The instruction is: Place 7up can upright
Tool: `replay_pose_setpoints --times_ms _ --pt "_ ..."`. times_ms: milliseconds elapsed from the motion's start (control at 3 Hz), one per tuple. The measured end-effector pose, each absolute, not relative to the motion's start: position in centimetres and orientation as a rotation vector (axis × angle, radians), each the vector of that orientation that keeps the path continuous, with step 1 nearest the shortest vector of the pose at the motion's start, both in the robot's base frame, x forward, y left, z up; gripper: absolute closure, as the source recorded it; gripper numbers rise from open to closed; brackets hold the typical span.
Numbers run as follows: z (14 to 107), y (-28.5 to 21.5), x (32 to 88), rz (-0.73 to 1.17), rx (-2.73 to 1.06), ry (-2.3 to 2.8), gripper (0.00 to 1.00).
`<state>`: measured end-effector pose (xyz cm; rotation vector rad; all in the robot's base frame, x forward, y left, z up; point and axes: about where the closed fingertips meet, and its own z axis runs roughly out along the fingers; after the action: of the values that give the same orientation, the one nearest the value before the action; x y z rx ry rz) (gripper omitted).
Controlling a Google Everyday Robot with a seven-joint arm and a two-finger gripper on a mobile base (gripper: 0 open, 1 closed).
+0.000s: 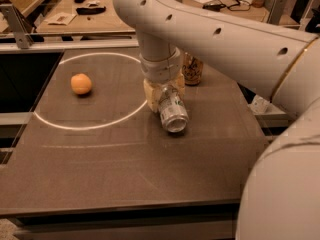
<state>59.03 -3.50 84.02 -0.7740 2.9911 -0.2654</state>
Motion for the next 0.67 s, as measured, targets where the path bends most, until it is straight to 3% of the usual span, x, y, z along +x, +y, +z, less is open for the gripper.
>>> replay_pose_setpoints --times_ms 333,667 --pt "86.9 -4.2 59.1 -0.171 -0.823 2.963 0.87" --pt "91.3 -5.2 58.0 0.013 -0.894 2.876 1.00"
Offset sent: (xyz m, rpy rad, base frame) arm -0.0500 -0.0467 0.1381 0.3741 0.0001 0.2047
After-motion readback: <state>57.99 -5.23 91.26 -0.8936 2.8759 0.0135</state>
